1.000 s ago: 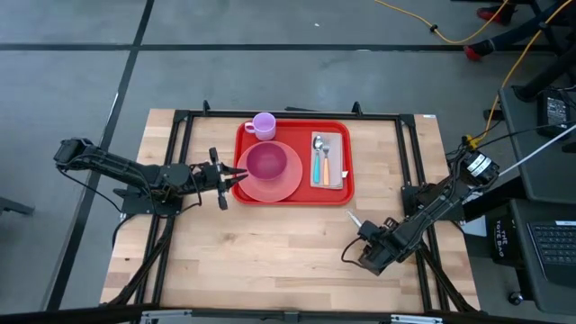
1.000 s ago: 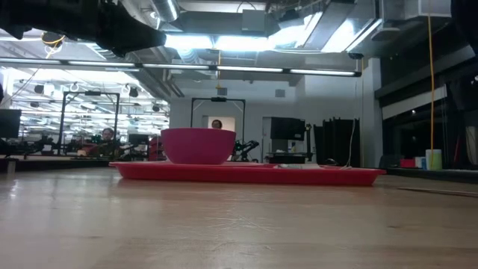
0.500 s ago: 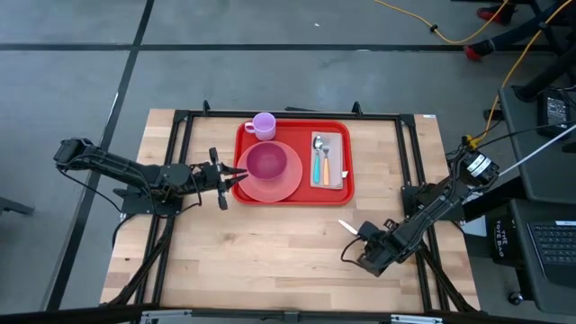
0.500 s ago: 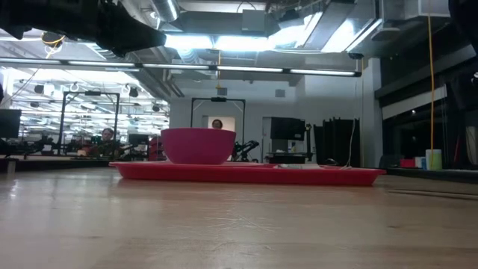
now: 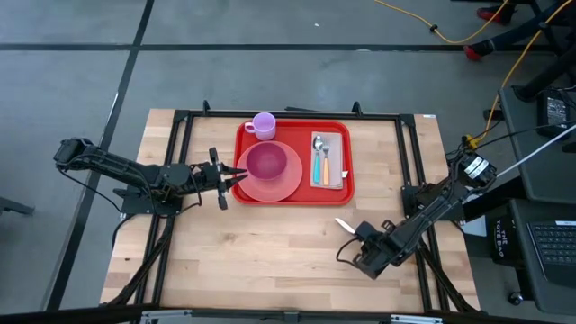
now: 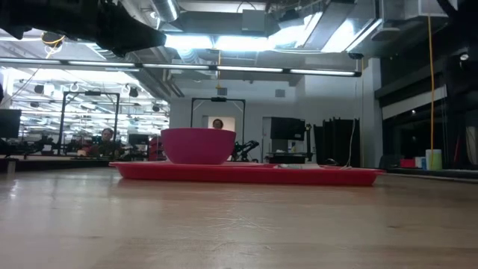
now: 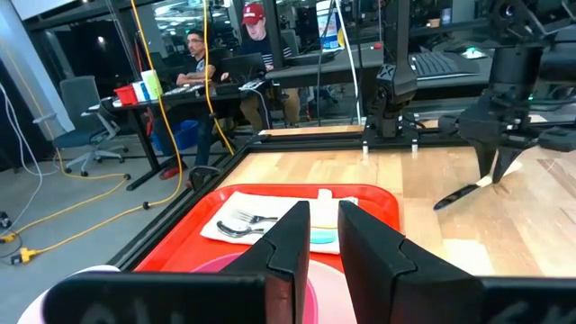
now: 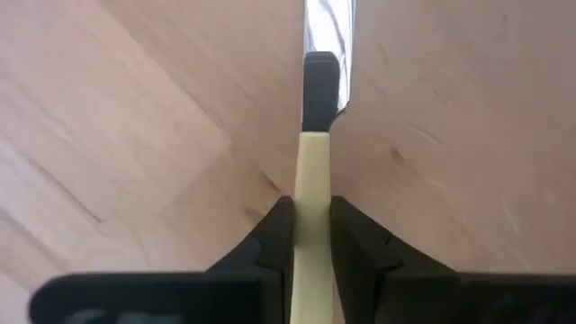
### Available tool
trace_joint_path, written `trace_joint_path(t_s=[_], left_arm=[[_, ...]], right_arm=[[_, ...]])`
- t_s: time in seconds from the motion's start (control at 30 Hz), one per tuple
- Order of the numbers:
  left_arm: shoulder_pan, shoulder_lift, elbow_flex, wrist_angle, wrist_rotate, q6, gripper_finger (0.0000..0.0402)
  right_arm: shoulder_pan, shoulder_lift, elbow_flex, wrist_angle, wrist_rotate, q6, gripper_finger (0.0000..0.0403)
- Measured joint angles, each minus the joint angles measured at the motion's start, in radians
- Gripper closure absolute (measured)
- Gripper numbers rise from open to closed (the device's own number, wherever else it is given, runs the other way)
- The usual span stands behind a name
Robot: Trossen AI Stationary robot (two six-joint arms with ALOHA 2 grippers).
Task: Set up tray
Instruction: Put the yellow knife beside the orange fork on the brown napkin
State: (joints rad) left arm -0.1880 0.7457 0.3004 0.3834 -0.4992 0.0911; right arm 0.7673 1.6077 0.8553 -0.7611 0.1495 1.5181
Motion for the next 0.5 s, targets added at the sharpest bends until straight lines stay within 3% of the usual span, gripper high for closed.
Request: trace_joint_path(t_s=[0.5], left_arm=[[0.000, 0.000, 0.000, 0.000, 0.000, 0.000, 0.0347]], right_arm=[[0.001, -0.029, 0.062, -0.023, 0.107, -0.062, 0.0345]])
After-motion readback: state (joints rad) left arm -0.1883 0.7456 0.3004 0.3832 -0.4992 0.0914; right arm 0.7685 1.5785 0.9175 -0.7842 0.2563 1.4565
